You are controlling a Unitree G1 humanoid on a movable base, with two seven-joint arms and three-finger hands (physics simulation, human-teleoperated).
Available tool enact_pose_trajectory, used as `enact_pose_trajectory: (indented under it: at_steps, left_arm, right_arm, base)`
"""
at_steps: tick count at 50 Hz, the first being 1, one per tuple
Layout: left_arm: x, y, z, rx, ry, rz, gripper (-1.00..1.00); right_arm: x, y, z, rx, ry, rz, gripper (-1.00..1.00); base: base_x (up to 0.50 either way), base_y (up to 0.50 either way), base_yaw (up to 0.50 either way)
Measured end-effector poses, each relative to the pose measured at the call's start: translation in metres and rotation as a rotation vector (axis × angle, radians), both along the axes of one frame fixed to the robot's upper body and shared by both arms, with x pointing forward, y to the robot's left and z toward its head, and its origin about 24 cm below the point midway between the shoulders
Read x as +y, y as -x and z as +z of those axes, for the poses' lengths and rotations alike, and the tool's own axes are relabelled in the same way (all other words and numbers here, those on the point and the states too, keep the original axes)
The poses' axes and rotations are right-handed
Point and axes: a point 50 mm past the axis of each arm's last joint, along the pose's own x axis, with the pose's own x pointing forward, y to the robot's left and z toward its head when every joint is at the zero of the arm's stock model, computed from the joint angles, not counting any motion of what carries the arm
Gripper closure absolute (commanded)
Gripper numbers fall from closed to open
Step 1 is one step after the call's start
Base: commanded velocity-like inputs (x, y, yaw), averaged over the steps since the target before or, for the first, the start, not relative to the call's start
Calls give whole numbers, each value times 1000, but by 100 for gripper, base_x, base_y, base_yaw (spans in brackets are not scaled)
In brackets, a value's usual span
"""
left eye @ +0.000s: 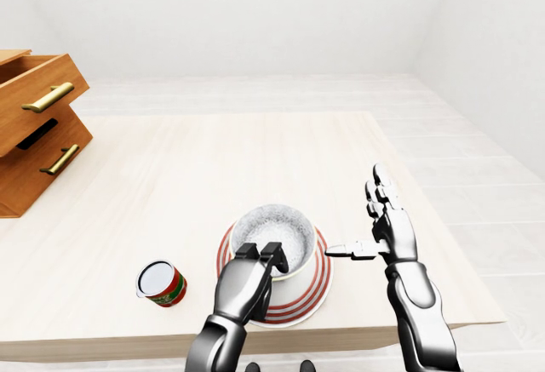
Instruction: Put the bowl on the plate.
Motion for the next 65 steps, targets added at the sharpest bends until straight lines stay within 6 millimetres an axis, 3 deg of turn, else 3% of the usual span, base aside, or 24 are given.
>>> enact_pose_trajectory:
  at_steps: [4, 12, 19, 41, 50, 65]
  left_arm:
    - [1, 0, 0, 0, 0, 3, 81]
    - [1, 0, 0, 0, -12, 3, 75]
    - [1, 1, 1, -8, -28, 2, 42]
    - [2, 3, 2, -4, -36, 6, 10]
    - [1, 4, 3, -5, -32, 3, -36]
    - [2, 5, 6, -9, -28, -3, -44]
  right_arm:
    - [0, 0, 0, 1, 0, 1, -100]
    - [0, 0, -1, 3, 0, 2, -100]
    - [1, 0, -1, 5, 1, 3, -100]
    - [3, -4, 4, -16, 9, 13, -100]
    - [3, -3, 4, -16, 10, 13, -100]
    - [4, -3, 2, -8, 9, 13, -100]
  base:
    - [0, 0, 0]
    - [0, 0, 0]
    - [0, 0, 0]
    - [0, 0, 0]
    - [0, 0, 0]
    - [0, 0, 0]
